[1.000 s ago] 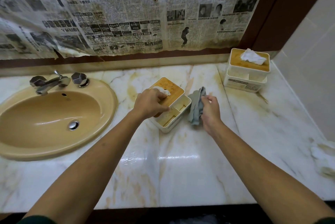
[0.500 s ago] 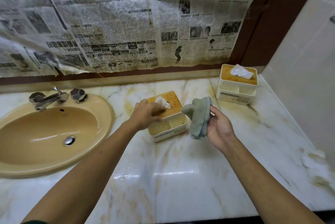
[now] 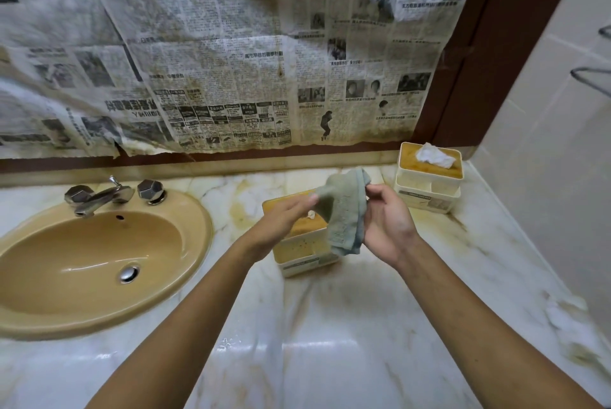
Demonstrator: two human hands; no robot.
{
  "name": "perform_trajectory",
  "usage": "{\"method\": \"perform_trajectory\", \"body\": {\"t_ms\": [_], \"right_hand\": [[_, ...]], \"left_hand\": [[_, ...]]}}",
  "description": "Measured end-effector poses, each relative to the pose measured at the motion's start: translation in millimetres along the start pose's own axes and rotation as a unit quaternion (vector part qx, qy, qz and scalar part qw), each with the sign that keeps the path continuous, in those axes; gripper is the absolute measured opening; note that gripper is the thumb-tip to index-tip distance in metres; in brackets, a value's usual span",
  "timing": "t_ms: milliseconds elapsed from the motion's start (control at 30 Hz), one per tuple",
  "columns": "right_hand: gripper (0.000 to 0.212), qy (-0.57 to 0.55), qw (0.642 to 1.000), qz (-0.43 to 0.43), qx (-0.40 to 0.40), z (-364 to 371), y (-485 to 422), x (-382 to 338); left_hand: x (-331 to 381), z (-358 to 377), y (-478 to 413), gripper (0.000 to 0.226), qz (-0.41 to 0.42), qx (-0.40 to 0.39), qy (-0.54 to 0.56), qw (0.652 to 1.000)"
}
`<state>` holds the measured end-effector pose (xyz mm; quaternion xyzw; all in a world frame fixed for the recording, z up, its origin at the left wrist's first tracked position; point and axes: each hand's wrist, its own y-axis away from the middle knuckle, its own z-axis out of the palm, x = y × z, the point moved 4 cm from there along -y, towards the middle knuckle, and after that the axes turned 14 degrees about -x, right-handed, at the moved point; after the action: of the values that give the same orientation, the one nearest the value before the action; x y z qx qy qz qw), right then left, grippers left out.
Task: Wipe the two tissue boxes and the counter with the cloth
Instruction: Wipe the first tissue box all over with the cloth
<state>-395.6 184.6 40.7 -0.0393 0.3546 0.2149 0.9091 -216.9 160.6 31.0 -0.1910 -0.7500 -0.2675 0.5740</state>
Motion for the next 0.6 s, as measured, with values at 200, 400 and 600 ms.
{"method": "perform_trajectory", "body": {"t_ms": [200,400,600], "right_hand": [[0.051,0.191,0.981,0.016,-0.025,27.8,-5.8,-26.9],[0.053,0.348,0.938,0.012,0.002,32.1,-7.3,-39.1],[0.038,0.262,0.965,-0.01,0.02,15.8,-2.1,-19.6]], "left_hand": [[29.7,-26.4,1.8,0.03,0.072,0.073,0.085,0.991],[43.4,-31.5,8.5,0.027,0.083,0.072,0.148,0.983],[20.7,-21.3,13.8,0.038,0.058,0.034,0.133,0.989]]}}
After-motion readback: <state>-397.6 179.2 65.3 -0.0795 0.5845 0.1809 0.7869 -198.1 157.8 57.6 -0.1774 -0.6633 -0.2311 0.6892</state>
